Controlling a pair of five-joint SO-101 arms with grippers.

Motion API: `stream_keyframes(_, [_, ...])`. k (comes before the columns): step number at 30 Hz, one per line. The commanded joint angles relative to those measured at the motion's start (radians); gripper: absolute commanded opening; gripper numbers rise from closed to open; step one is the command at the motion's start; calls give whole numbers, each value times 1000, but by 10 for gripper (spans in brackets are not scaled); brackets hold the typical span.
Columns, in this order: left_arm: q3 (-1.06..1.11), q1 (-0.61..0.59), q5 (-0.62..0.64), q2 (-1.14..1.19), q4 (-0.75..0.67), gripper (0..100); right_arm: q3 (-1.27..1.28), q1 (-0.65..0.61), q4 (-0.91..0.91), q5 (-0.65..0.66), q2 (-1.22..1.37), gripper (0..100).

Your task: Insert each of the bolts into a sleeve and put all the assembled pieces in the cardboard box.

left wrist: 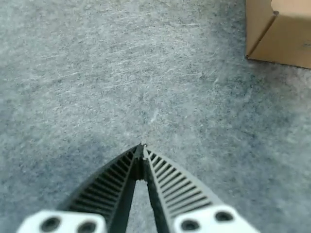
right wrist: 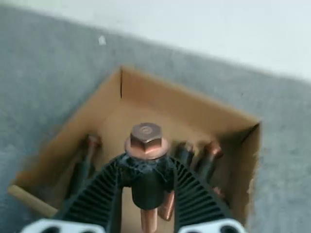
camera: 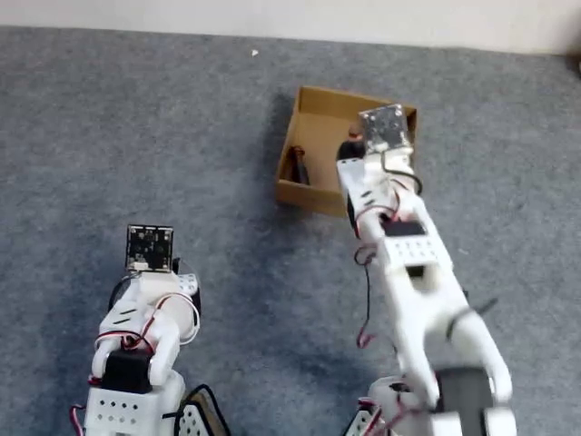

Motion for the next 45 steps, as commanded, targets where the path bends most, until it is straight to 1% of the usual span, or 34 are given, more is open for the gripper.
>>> stream_keyframes(1, [21, 5, -26, -2, 3, 6, -127, 16, -44, -12, 108, 6])
stream_keyframes(4, [21, 4, -26, -2, 2, 6, -157, 16, -39, -12, 160, 21])
stream_keyframes(8, [21, 4, -26, -2, -2, 6, -157, 16, -39, -12, 160, 122])
stream_keyframes(10, [21, 4, -26, -2, -2, 6, -157, 16, -30, -8, 160, 122])
stream_keyframes(13, [21, 4, -26, -2, -2, 6, -165, 16, 31, -8, 156, 100])
stream_keyframes(17, [21, 4, -26, -2, -2, 6, -157, 16, 101, -8, 62, 91])
stream_keyframes(22, [21, 4, -26, -2, -2, 6, -45, 15, 239, -6, -176, 87])
stream_keyframes(24, [21, 4, -26, -2, -2, 6, 35, 15, 271, -6, -288, 53])
stream_keyframes(26, [21, 4, -26, -2, -2, 6, 125, 15, 277, -6, -406, 6])
stream_keyframes(27, [21, 4, -26, -2, -2, 6, 176, 15, 277, -6, -467, 2])
stream_keyframes(35, [21, 4, -26, -2, -2, 6, 545, 21, 277, -6, -949, 8])
stream_keyframes(45, [21, 4, -26, -2, -2, 6, 883, 130, 277, -9, -1474, 8])
